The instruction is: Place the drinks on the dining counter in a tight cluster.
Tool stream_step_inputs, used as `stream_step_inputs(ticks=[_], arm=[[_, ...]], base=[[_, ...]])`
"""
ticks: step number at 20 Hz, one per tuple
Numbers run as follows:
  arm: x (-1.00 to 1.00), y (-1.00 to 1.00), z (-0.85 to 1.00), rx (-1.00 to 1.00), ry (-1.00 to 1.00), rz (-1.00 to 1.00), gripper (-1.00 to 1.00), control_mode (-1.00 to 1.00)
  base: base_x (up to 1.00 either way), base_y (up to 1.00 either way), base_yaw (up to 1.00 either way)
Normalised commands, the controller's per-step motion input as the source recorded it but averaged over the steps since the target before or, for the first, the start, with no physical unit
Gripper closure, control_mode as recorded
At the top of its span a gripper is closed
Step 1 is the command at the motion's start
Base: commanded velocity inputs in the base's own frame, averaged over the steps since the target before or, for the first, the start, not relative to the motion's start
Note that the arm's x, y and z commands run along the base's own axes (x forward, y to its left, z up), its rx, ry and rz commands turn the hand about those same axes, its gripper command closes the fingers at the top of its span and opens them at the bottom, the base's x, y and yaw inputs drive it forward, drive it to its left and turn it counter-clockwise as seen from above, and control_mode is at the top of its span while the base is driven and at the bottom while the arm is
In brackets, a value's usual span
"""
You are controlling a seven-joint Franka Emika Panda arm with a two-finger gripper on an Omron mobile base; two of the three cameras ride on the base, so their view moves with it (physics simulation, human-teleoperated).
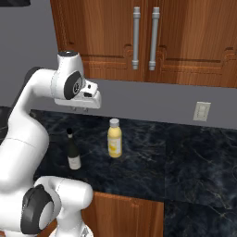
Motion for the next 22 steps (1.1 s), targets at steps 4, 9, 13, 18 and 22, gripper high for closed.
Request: stream_step_inputs(ticks=[4, 9, 13, 18, 22], arm=[[-0.07, 0.00, -0.02, 0.00, 0.00, 0.00, -1.00, -1.00], [-0.29, 0.00, -0.19, 0.01, 0.00, 0.00, -1.00, -1.00], [-0.29, 0.00, -0.23, 0.11, 0.00, 0.00, -1.00, -1.00], [-0.44, -0.02, -0.26, 0.23, -0.12, 0.10, -1.00, -1.00], [-0.25, -0.05, -0.26, 0.24, -0.26, 0.36, -1.00, -1.00]], base=[[0.00, 0.00, 0.00], [0.00, 0.00, 0.00], [0.00, 0.00, 0.00], [0.00, 0.00, 0.00], [0.00, 0.00, 0.00]])
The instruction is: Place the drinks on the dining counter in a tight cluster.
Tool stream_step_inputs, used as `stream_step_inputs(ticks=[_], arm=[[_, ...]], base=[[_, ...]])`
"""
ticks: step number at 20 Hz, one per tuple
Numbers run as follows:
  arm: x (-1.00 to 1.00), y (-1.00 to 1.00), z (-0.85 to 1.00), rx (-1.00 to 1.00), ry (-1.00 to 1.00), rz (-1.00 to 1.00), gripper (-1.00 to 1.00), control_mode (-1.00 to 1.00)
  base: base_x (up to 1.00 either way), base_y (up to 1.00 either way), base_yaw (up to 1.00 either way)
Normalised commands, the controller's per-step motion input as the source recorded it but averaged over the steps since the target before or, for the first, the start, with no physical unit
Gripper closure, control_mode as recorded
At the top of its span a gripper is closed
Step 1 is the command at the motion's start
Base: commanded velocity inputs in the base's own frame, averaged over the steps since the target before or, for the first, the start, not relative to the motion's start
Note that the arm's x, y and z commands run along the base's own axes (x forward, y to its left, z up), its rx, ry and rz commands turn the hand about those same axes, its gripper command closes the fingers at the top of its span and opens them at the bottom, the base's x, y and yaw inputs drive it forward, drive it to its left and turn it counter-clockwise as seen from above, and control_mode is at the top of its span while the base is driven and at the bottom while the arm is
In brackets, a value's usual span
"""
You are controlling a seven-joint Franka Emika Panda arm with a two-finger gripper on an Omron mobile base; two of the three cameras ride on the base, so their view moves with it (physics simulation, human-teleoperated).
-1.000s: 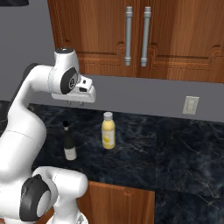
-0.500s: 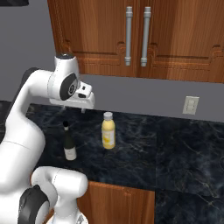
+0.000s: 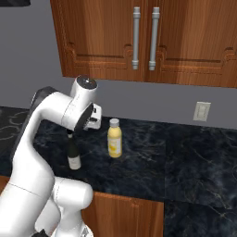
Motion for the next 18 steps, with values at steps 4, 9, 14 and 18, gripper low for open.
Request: stream_step_inputs(ticks=[4, 9, 14, 18], arm=[[-0.21, -0.06, -0.24, 0.15, -0.36, 0.49, -1.00, -1.00], [-0.20, -0.05, -0.28, 0.08, -0.35, 0.42, -1.00, -1.00], [-0.01, -0.03, -0.28, 0.00, -0.28, 0.21, -1.00, -1.00], [0.00, 0.04, -0.32, 0.00, -0.33, 0.11, -1.00, -1.00]], base=[[0.00, 0.00, 0.00], [0.00, 0.00, 0.00], [0.00, 0.00, 0.00], [0.00, 0.00, 0.00]])
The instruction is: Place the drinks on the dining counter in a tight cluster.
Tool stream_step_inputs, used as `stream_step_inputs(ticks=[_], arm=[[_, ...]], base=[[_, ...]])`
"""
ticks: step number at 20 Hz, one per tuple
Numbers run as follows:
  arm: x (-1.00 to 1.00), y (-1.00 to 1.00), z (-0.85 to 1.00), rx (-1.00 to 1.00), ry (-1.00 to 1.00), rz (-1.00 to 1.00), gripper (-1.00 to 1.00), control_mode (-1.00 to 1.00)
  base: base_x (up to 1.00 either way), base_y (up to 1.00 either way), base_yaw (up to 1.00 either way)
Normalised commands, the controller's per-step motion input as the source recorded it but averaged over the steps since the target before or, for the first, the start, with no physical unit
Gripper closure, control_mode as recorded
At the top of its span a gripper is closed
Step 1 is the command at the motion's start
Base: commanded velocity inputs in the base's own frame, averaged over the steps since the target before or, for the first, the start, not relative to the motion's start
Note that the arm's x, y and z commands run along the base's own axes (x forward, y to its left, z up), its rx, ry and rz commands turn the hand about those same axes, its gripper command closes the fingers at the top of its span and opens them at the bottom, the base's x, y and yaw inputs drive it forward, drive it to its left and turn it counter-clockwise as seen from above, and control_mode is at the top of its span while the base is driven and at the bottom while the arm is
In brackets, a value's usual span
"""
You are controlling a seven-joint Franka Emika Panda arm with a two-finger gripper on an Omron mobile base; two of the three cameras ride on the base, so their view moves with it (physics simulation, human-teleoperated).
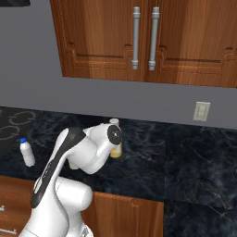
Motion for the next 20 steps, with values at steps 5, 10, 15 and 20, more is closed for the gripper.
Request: stream_step_inputs(ticks=[5, 10, 15, 20], arm=[[0.06, 0.12, -0.27, 0.05, -0.24, 0.01, -1.00, -1.00], [0.21, 0.18, -0.16, 0.04, -0.12, 0.01, -1.00, -1.00], [0.33, 0.16, -0.16, 0.02, -0.02, 0.01, -1.00, -1.00], [0.32, 0.10, -0.28, 0.00, 0.00, 0.03, -1.00, -1.00]], base=[[0.00, 0.00, 0.00], [0.00, 0.00, 0.00], [0.00, 0.00, 0.00], [0.00, 0.00, 0.00]])
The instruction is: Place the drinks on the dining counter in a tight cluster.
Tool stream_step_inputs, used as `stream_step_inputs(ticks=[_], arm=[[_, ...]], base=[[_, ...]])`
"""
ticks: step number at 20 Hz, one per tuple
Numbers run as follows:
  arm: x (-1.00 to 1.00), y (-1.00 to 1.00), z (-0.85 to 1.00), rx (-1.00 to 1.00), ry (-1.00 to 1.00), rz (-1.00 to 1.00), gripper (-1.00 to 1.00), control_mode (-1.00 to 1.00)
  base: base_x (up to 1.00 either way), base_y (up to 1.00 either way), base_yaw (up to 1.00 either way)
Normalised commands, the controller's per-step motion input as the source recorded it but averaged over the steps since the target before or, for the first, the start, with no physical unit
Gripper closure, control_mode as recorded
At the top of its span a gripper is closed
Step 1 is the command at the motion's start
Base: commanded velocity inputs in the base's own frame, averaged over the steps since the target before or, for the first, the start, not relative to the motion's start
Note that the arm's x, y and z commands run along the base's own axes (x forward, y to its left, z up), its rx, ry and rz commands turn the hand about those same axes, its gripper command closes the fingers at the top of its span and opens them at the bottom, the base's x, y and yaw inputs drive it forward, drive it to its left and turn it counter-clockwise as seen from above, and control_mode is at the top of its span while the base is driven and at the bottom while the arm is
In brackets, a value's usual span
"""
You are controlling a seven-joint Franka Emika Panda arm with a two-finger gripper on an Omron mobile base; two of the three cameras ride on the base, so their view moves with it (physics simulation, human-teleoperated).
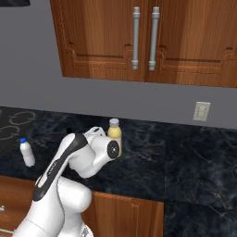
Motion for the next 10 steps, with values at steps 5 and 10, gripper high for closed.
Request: stream_step_inputs(ticks=[5, 10], arm=[[0.31, 0.07, -0.31, 0.00, 0.00, 0.08, -1.00, -1.00], [0.28, 0.11, -0.31, 0.00, 0.00, 0.10, -1.00, -1.00]], base=[[0.00, 0.00, 0.00], [0.00, 0.00, 0.00]])
